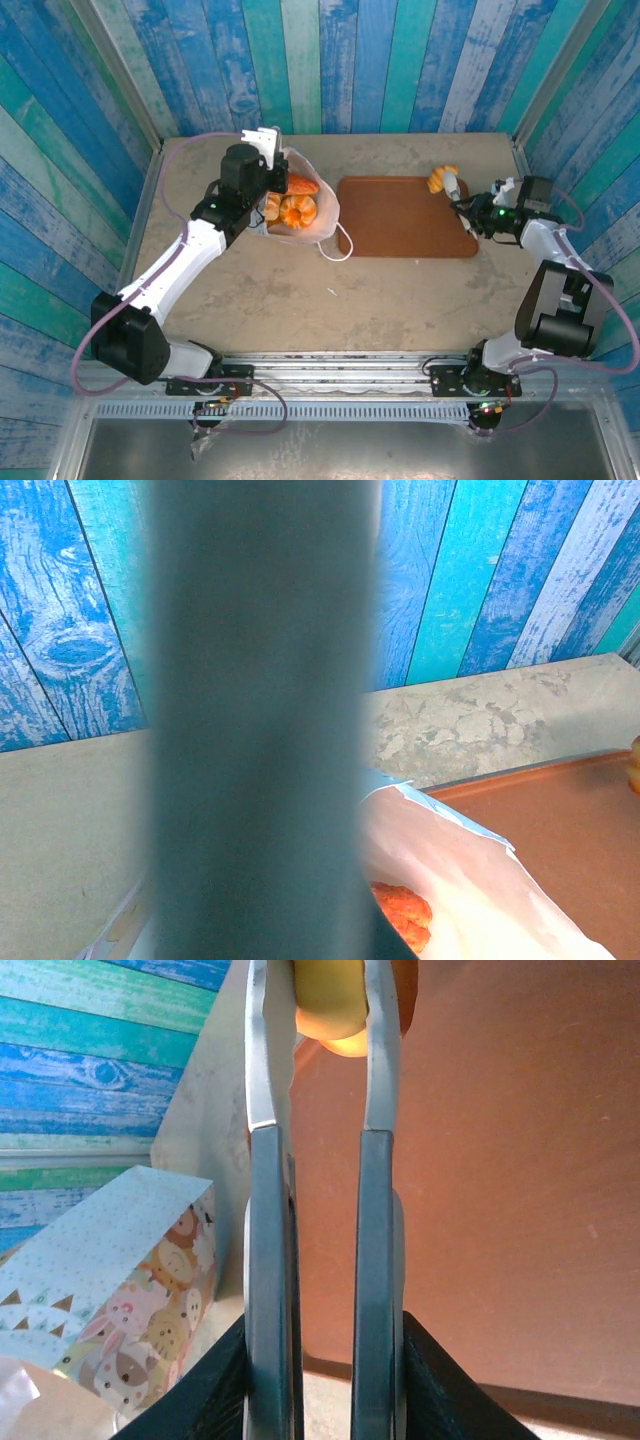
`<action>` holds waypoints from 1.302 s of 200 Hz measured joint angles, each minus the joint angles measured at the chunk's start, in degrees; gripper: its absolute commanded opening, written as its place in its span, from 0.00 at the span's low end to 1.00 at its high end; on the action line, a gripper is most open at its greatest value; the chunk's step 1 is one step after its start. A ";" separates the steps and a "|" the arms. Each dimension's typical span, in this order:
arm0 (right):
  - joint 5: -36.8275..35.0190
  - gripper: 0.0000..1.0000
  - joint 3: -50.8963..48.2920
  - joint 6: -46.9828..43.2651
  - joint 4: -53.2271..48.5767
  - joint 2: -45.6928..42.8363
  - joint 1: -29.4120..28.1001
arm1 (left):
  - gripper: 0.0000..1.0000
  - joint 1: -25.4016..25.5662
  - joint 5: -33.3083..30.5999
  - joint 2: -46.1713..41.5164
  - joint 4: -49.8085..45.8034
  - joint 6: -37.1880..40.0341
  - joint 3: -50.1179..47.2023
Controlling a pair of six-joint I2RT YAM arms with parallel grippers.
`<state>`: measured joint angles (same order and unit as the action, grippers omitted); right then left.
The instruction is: Take the fake bread out of the paper bag
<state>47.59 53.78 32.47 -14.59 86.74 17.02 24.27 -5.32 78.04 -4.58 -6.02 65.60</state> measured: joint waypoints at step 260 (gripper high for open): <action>-3.04 0.50 -1.38 0.76 3.21 7.23 3.34 | 0.00 0.00 1.40 0.00 -0.17 -0.02 0.02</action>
<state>44.56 52.40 33.23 -11.38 93.97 20.36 24.27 -3.92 78.04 -4.75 -6.04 65.63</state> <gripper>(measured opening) 0.505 0.044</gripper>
